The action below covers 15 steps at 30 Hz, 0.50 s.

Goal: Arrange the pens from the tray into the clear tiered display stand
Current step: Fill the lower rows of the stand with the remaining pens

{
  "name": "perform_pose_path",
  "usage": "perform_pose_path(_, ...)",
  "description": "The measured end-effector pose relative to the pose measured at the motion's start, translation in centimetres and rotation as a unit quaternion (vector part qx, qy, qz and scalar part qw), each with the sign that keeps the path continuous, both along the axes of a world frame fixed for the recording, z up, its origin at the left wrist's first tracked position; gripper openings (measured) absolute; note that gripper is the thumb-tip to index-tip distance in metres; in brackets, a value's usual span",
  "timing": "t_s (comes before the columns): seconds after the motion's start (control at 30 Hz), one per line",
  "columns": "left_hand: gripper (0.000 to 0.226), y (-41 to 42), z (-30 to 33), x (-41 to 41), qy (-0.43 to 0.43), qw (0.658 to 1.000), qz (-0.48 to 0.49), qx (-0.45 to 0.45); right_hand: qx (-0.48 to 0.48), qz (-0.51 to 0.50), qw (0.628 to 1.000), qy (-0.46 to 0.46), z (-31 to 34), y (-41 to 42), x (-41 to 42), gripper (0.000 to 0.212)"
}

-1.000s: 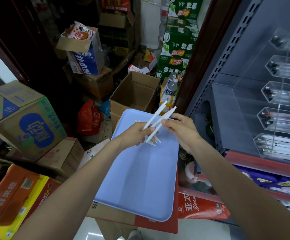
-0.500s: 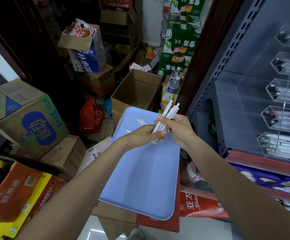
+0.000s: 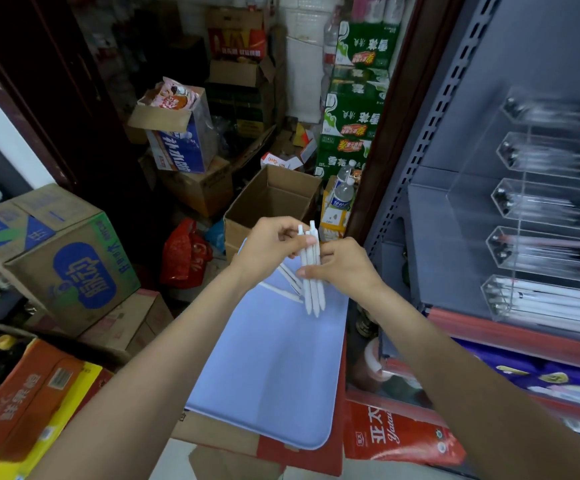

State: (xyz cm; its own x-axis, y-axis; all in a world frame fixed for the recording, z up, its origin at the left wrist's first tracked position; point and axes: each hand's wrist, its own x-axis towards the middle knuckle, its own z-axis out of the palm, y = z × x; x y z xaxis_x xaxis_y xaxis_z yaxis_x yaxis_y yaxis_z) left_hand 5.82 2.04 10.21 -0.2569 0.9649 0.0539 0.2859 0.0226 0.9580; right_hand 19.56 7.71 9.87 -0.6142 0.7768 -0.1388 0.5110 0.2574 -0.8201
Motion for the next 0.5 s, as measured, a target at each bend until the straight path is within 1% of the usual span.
perform_pose_path(0.07, 0.009, -0.3, 0.9, 0.6, -0.011, 0.999, 0.037, 0.022, -0.016, 0.013, 0.999, 0.039, 0.8, 0.1, 1.1, 0.033)
perform_pose_path(0.17, 0.009, -0.6, 2.3, 2.3, -0.076, 0.991, 0.101, 0.041, -0.019, 0.015, 0.996, 0.082, 3.1, 0.1, 3.4, 0.031)
perform_pose_path(0.3, 0.013, -0.5, 4.0, 6.3, -0.167, 0.973, 0.146, 0.06, 0.048, -0.009, 0.996, 0.075, 6.5, 0.7, 8.3, 0.022)
perform_pose_path(0.4, 0.008, 0.0, 5.3, 10.3, -0.248, 0.954, 0.138, 0.096, 0.098, -0.034, 0.989, 0.107, 8.7, 1.1, 13.4, 0.012)
perform_pose_path(0.47, 0.006, 0.9, 6.2, 14.0, -0.27, 0.949, 0.118, 0.11, 0.135, -0.064, 0.98, 0.13, 9.8, 1.7, 17.7, 0.014)
perform_pose_path(0.5, 0.009, 1.3, 6.3, 15.1, -0.275, 0.948, 0.111, 0.116, 0.157, -0.074, 0.976, 0.133, 10.0, 2.1, 18.9, 0.016)
